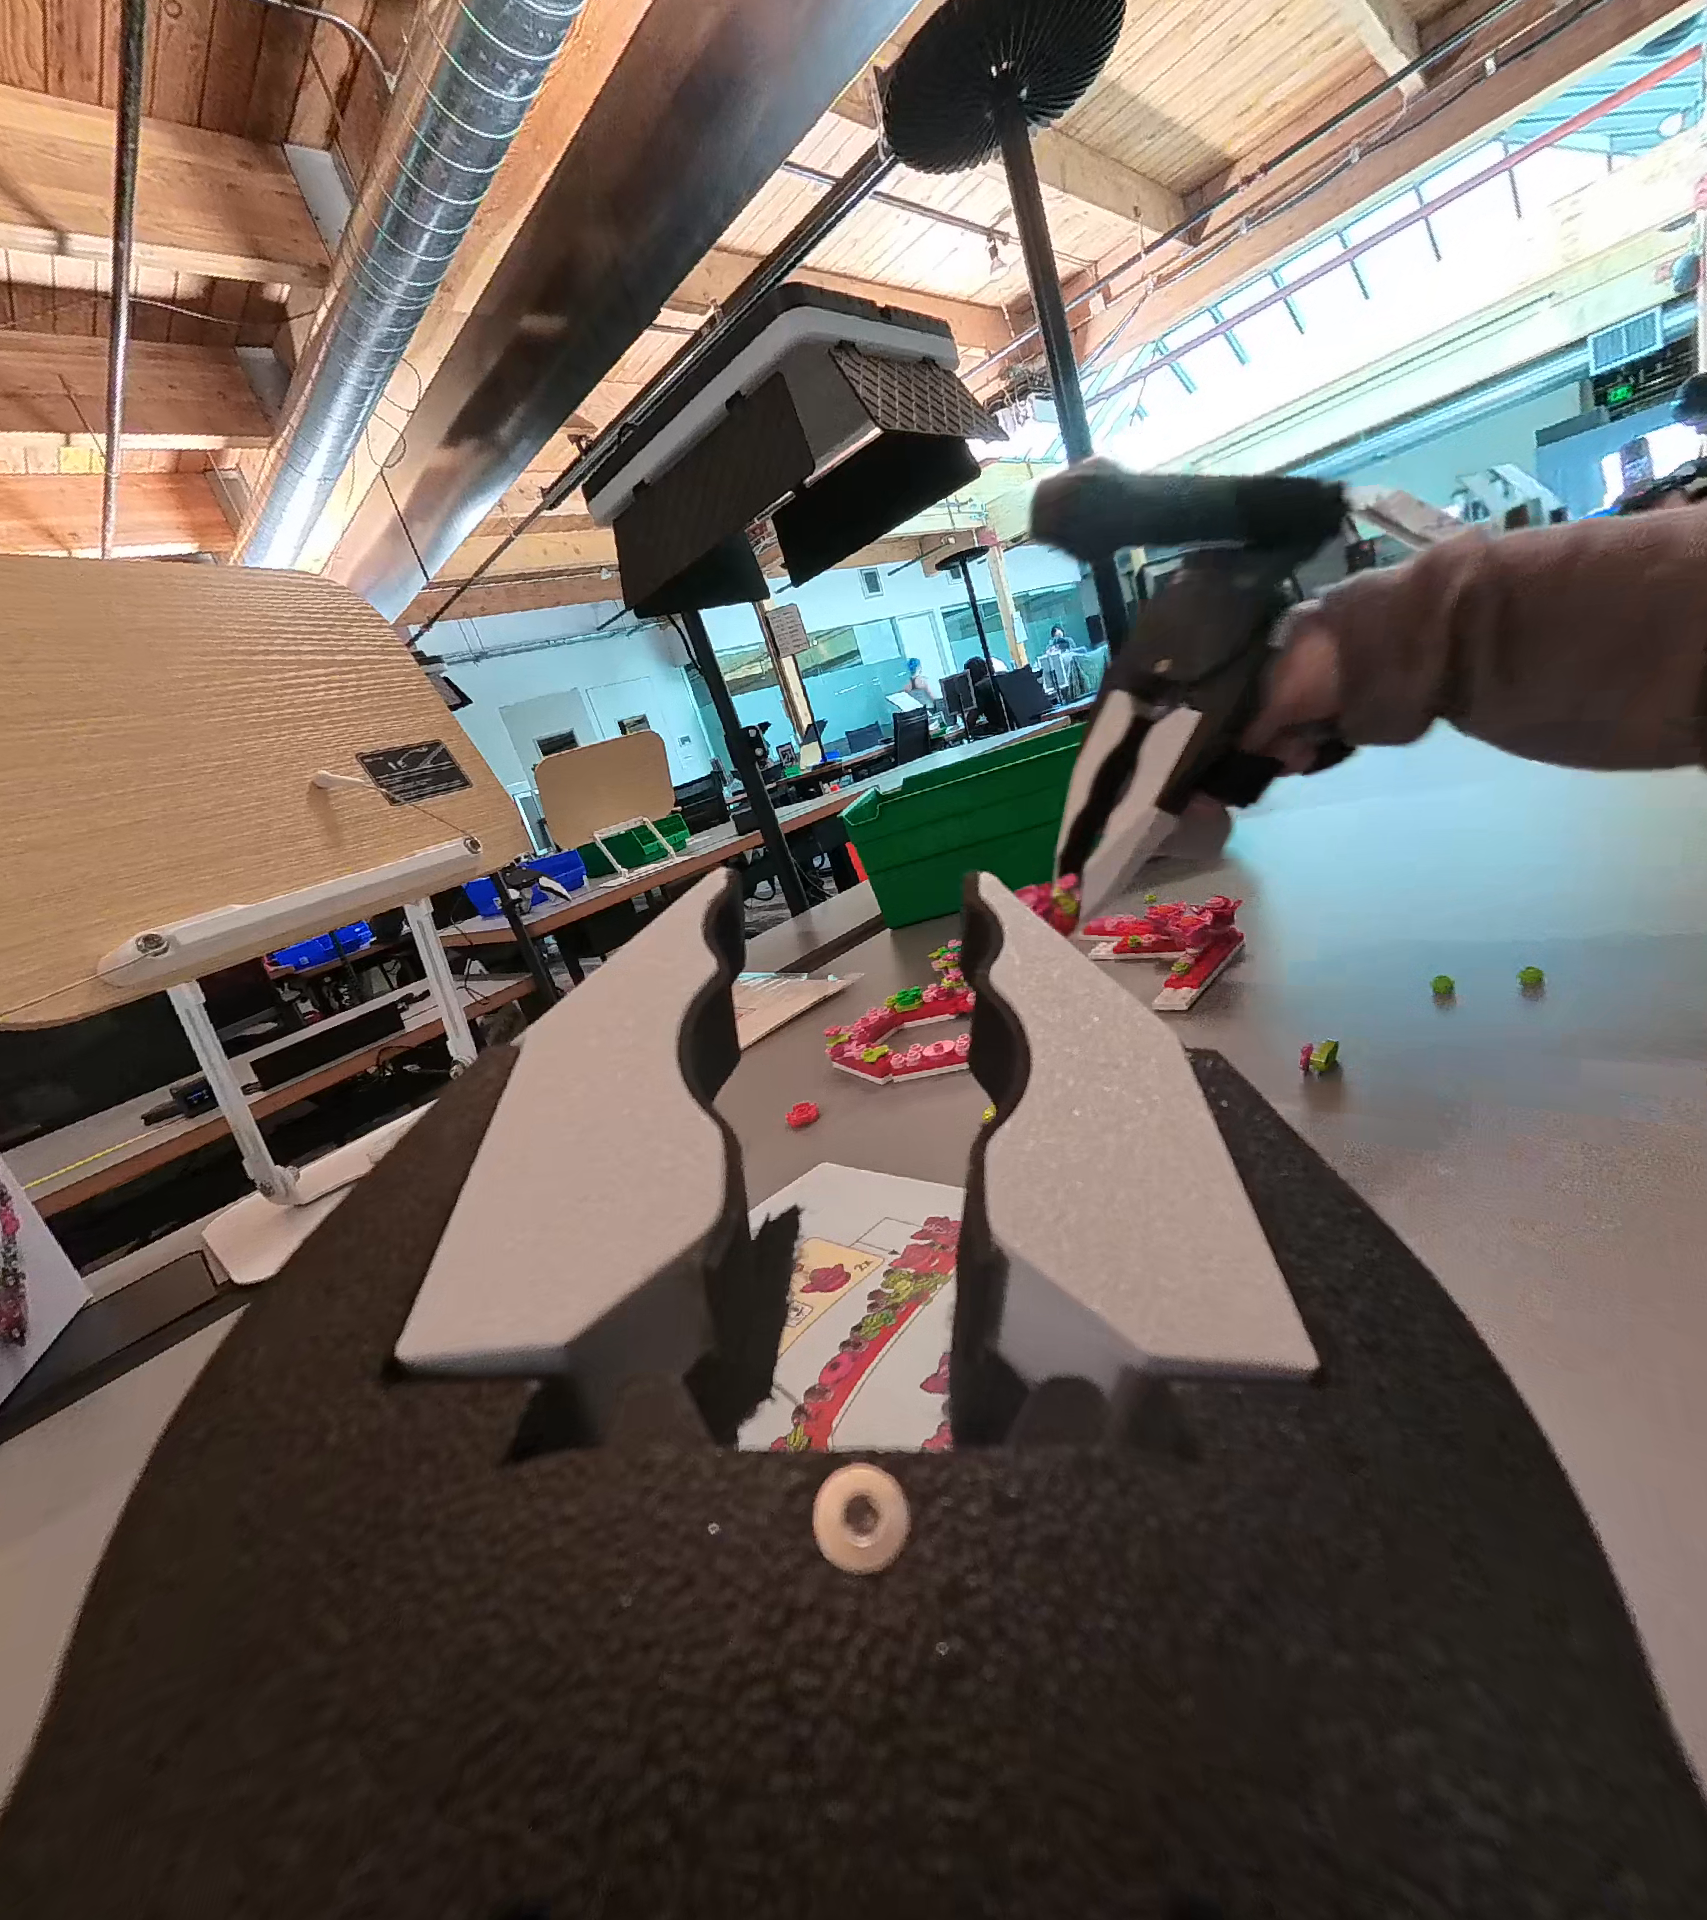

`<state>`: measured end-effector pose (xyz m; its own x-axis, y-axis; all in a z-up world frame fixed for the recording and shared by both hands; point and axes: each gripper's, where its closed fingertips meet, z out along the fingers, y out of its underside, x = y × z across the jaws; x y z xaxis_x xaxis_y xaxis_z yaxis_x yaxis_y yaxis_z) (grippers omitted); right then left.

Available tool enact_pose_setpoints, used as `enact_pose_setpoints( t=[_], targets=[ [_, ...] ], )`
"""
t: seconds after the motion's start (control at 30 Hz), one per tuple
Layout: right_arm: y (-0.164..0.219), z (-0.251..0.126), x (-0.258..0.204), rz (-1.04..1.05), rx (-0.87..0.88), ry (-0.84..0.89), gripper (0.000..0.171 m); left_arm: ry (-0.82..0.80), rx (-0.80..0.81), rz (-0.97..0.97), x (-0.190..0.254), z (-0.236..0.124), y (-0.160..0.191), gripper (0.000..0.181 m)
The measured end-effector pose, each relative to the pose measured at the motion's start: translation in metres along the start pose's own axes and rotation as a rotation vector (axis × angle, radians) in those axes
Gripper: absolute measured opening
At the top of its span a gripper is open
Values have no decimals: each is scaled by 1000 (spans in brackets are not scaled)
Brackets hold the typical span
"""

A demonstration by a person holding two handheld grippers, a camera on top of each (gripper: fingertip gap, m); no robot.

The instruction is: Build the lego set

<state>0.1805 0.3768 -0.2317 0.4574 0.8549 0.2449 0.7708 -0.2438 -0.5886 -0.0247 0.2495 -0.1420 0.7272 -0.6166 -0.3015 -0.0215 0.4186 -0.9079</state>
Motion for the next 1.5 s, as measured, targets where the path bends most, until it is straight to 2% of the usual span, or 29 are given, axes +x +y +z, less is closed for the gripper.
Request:
enact_pose_setpoints(
  t=[0.03,0.23,0.3,0.37,0.43,0.5,0.6,0.73,0.8,0.97,1.07,1.17,1.3,1.5],
  targets=[
    [1,6,6,-24,-33,-35,20,1,0,2,0,0,0,39],
    [20,34,6,-212,-183,-290,20,4,-9,8,0,1,2,38],
    [25,38,6,-248,-205,-333,20,6,-11,4,0,1,3,38],
    [31,39,8,-267,-228,-352,27,6,-13,5,0,1,4,38],
    [33,35,12,-273,-245,-358,39,6,-16,5,0,1,4,38],
    [32,28,19,-268,-262,-354,43,1,-20,4,-1,2,5,38],
    [17,21,36,-221,-223,-330,37,6,-30,-9,-1,3,8,38],
    [-15,35,48,-126,-138,-338,36,7,-34,-26,-3,4,9,37],
    [-18,47,45,-90,-179,-374,41,6,-35,-30,-3,4,9,37],
    [-22,72,49,-14,-269,-383,40,4,-38,-37,-4,3,10,38],
    [-22,78,51,-21,-337,-366,37,2,-39,-37,-5,3,11,37],
    [-28,82,50,-12,-373,-355,28,4,-40,-40,-5,4,11,37],
    [-36,89,45,-37,-396,-359,26,8,-39,-43,-5,4,11,37],
    [-59,94,39,-92,-332,-342,30,12,-38,-41,-4,3,10,37]
  ],
)
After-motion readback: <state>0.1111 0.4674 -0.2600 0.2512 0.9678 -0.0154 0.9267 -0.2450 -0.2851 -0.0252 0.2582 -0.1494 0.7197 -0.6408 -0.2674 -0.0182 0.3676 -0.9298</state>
